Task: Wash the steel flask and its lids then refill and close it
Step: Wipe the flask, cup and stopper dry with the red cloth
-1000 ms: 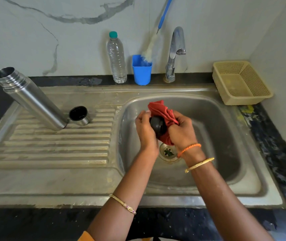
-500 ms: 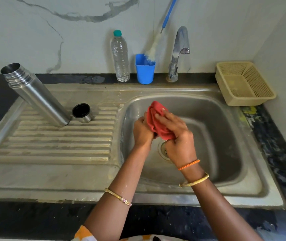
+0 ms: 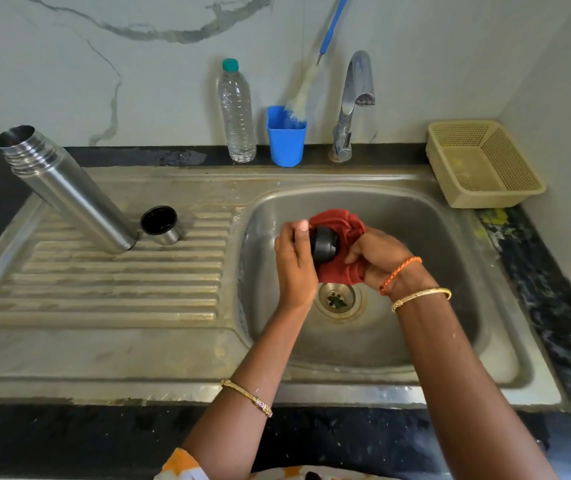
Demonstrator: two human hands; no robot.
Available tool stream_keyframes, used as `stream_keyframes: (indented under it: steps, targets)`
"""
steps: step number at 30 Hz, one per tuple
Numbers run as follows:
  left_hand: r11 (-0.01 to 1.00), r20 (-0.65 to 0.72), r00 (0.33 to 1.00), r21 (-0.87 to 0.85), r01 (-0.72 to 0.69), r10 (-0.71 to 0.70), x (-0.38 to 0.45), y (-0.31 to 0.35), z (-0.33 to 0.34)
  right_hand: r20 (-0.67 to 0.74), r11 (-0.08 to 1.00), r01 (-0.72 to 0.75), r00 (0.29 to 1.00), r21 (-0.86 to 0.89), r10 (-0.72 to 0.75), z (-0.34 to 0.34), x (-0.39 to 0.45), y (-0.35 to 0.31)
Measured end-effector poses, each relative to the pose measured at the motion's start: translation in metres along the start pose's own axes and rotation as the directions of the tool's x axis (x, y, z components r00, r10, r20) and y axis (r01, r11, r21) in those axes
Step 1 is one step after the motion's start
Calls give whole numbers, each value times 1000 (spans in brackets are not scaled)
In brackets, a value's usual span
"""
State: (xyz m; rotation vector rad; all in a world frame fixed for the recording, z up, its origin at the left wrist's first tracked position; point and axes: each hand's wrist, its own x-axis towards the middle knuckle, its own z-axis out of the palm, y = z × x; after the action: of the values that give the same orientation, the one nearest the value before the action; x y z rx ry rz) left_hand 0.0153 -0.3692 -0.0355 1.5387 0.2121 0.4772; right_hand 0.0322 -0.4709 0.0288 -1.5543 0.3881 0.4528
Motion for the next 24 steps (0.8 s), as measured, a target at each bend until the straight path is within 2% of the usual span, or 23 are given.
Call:
stream_keyframes:
  steps: [2,4,6,8,11,13,15,16,17,19,21,22,24]
  targets:
    - [999,-15,1000,47,-7,8,6,-8,-2,-31,988,-62,997,142,67,4,-1,10]
    - [997,3,1000,72,-18,17,9,-15,-2,-85,981,2,996,193,14,9,-2,19]
    - [996,38,999,90,13,-17,9,-20,-2,-110,988,100,990,117,-87,15,-7,23]
    - [992,54,993,67,106,-110,11,-20,-3,-116,984,175,979,29,-170,18,-10,25]
    - [967,89,968,-73,243,-237,11,-9,2,-98,980,193,977,38,-188,17,-3,22]
    - [915,72,927,-151,374,-367,9,-3,7,-62,977,209,976,33,-206,16,4,21]
    - [848,73,875,-221,482,-478,12,-4,9,-57,934,314,943,-171,-328,20,1,22]
    - [821,58,849,-229,523,-525,15,-1,10,-70,862,413,890,-294,-450,24,-5,23]
    - [795,49,829,-258,550,-557,18,2,10,-49,756,524,809,-393,-586,28,-10,29]
    - [686,88,766,-389,615,-637,26,7,7,81,513,684,636,-518,-768,33,-11,47]
    - [432,259,665,-587,685,-701,28,15,2,187,312,733,511,-605,-839,26,-2,63]
    - [329,337,611,-609,722,-716,26,18,1,216,244,744,464,-622,-859,20,1,67]
    - [296,412,512,-482,825,-754,22,18,-1,244,154,793,357,-590,-902,10,5,68]
